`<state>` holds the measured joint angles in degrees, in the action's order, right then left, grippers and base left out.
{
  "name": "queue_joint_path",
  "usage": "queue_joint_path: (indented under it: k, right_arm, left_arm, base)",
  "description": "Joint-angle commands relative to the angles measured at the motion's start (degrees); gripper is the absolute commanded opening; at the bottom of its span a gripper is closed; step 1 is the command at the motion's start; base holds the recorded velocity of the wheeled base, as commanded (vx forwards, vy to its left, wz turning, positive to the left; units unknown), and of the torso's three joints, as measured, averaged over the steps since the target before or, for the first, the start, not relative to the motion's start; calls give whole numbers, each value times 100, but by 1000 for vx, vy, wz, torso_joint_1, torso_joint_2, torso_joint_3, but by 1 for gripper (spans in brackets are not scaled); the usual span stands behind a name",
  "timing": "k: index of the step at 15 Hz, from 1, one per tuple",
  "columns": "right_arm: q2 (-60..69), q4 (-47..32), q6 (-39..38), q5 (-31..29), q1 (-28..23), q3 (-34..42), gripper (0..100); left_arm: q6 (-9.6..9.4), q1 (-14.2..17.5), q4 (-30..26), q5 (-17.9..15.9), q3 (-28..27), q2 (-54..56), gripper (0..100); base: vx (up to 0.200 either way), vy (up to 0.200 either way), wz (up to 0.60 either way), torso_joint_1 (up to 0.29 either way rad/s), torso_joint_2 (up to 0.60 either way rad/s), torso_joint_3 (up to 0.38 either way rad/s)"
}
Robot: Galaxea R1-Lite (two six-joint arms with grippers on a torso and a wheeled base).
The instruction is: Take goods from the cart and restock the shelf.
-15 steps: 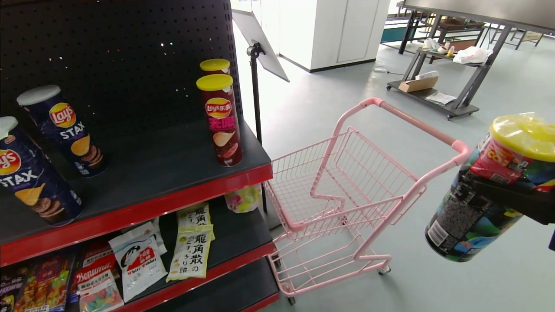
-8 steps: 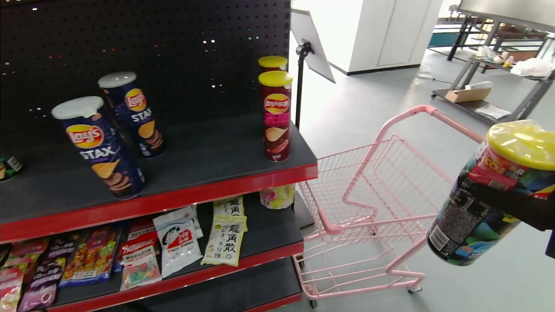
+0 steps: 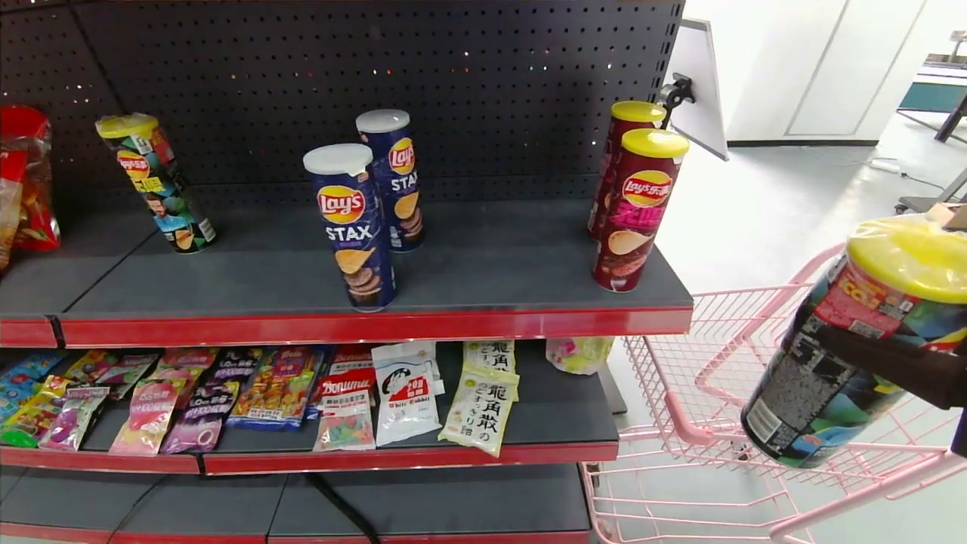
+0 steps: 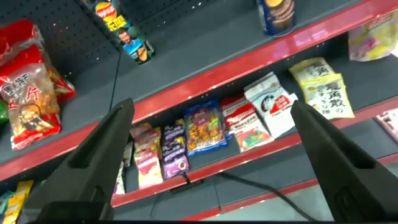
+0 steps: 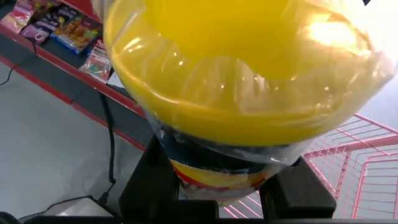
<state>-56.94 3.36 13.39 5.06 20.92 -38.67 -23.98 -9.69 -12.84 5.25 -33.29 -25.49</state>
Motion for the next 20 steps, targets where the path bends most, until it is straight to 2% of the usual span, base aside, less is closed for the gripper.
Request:
queue_joint_path:
  k: [1,6,7,8,11,20]
  right_arm:
    - [52,-2,6,13,9,-9,0]
    - [-27,437,-11,127,35,114,0]
    - [25,455,-82,760,44,237,0]
    - [104,455,-126,1076,26,316,0]
    - [192,455,-99,1586,70,386,0]
    - [140,419,-170,1911,290,413,0]
  left_arm:
    - [-10,2,0,2,7,9,100]
    - [-81,2,0,11,-19,9,100]
    - [-81,2,0,20,-19,9,100]
    - [-81,2,0,20,-11,9,100]
    - [-81,2,0,11,-11,9,100]
    - [-72,2,0,2,42,0,100]
  base:
    - [0,0,0,0,0,0]
    - [0,0,0,0,0,0]
    - [0,0,0,0,0,0]
    - [0,0,0,0,0,0]
    - [0,0,0,0,0,0]
    - [0,200,0,3,5,5]
